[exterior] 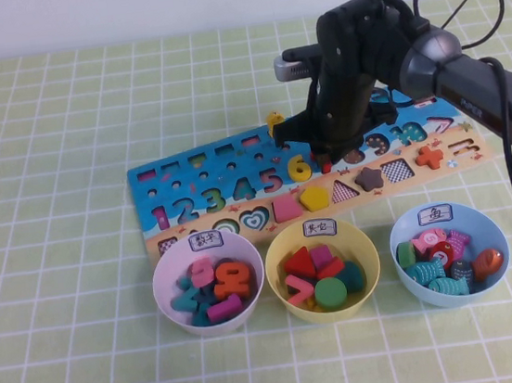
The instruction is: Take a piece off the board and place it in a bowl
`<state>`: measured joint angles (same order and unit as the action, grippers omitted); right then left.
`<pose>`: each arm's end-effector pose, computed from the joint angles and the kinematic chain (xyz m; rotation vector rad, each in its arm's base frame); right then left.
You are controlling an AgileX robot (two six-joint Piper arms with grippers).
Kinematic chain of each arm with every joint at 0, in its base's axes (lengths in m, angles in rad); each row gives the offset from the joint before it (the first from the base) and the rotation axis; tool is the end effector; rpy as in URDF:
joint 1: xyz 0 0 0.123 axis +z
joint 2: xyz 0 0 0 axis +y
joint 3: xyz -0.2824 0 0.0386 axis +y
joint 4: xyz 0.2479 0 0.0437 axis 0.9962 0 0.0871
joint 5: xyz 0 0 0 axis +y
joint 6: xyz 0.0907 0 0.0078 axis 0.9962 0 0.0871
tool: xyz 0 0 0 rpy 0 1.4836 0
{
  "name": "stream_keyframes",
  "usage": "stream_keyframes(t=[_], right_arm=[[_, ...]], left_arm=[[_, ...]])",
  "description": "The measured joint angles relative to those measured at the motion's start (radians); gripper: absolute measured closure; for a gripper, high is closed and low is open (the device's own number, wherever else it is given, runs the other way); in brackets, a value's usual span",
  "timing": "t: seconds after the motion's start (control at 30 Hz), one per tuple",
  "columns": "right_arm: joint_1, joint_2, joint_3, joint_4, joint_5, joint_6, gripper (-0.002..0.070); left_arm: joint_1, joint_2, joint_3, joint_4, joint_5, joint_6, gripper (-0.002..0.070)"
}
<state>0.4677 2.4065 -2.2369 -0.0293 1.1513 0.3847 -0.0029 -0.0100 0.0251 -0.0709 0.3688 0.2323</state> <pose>0.4626 0.2309 0.1991 -0.1273 2.8156 0.1613 0.0528 -0.0025 0.1721 0.1753 1.8593 0.0890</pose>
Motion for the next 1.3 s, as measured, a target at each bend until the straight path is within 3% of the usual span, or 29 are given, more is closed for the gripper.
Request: stream_keyframes(t=[1.3], right_arm=[[0.0, 0.008, -0.009, 0.0, -0.012, 0.01, 0.0608]], left_arm=[[0.0, 0.0, 0.0, 0.0, 0.0, 0.0, 0.0679]])
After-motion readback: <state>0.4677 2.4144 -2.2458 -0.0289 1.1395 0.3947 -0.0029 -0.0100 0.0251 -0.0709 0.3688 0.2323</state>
